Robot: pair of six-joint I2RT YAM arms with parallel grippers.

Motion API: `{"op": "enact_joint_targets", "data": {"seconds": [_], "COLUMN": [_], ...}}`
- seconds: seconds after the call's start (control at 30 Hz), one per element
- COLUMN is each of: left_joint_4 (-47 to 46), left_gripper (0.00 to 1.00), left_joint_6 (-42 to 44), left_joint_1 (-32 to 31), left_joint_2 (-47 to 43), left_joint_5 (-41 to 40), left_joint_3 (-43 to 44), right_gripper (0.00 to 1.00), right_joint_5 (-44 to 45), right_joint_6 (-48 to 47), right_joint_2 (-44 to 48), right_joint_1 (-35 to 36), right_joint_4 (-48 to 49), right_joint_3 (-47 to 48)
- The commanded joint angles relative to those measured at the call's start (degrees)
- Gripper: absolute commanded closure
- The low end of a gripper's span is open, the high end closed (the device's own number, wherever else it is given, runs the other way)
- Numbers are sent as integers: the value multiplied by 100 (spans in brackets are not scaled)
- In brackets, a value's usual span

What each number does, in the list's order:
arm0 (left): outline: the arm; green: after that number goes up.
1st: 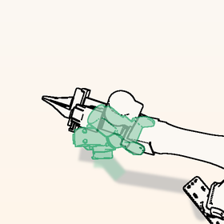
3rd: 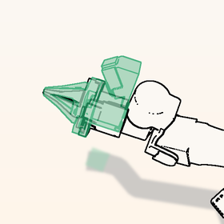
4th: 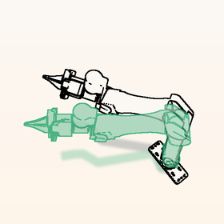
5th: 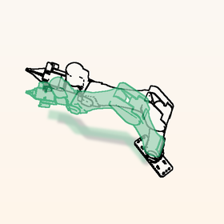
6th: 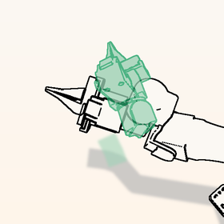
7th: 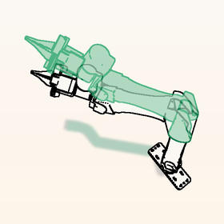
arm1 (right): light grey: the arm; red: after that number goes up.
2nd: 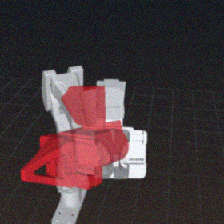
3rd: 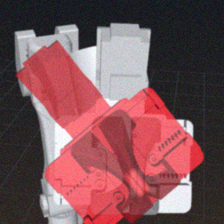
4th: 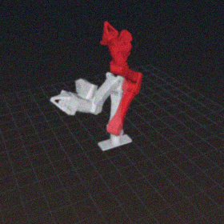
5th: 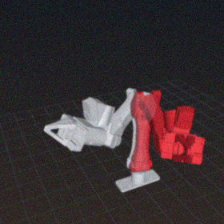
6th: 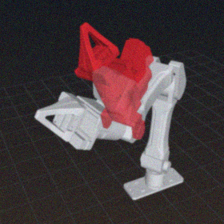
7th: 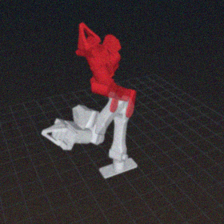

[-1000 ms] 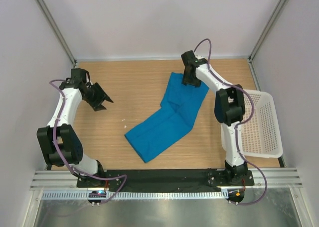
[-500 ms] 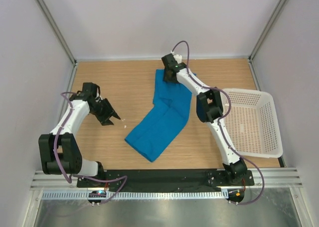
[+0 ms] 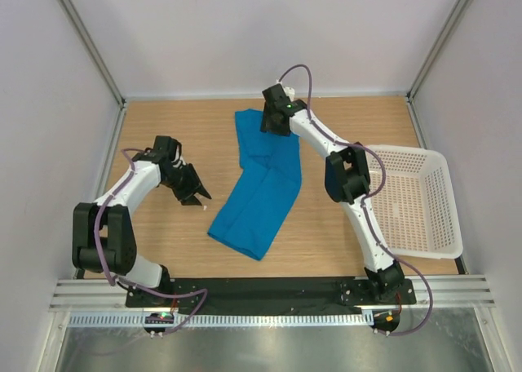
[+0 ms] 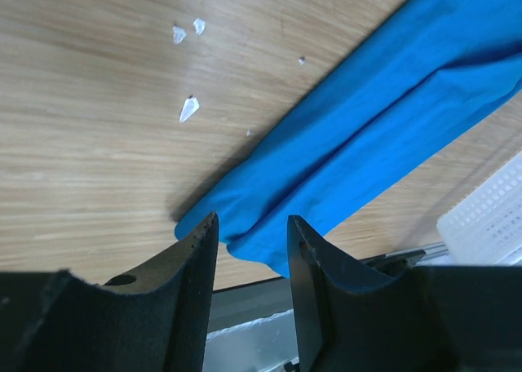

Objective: Fold and stack the t-shirts
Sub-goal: Fold the tshirt

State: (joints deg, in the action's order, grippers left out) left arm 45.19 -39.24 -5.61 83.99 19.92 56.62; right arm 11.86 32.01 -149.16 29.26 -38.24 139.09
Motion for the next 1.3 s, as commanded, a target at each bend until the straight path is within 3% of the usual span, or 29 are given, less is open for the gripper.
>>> {"op": "enact_joint_targets", "data": {"seconds": [0.0, 0.13, 0.23, 0.43, 0.57, 0.73, 0.83, 0.93, 1.1, 1.27], "left_joint_4": [-546, -634, -643, -476, -362, -151, -107, -19, 60, 51], "left_gripper": [60, 60, 60, 62, 61, 54, 51, 51, 50, 51], "left_joint_6": [-92, -66, -22, 154, 224, 286, 312, 417, 532, 541], "left_joint_1": [-37, -98, -151, -186, -239, -248, -248, -248, -257, -380], "left_joint_2": [320, 522, 540, 610, 93, -233, -120, 29, 302, 724], "left_joint_5": [424, 591, 697, 1241, 1041, 926, 1057, 1040, 1083, 926], "left_joint_3": [217, 288, 271, 78, -300, -318, -274, -204, -265, -257], "right_gripper": [41, 41, 41, 46, 47, 46, 44, 41, 37, 34], "right_joint_5": [177, 71, -87, 132, 518, 626, 502, 318, 28, -587], "right_joint_6": [-46, 174, 122, 323, 385, 96, -290, -633, -573, -626], "right_joint_2": [1538, 1829, 1558, 793, 477, 64, -157, 193, 1677, 3602], "right_joint_1": [80, 80, 106, 168, 168, 28, -69, -95, -69, 404], "right_joint_4": [-771, -1036, -949, -984, -826, -588, -675, -992, -1563, -1415], "right_joint_3": [-933, -1726, -1745, -1165, -1094, -665, 238, 479, -652, -3332]}}
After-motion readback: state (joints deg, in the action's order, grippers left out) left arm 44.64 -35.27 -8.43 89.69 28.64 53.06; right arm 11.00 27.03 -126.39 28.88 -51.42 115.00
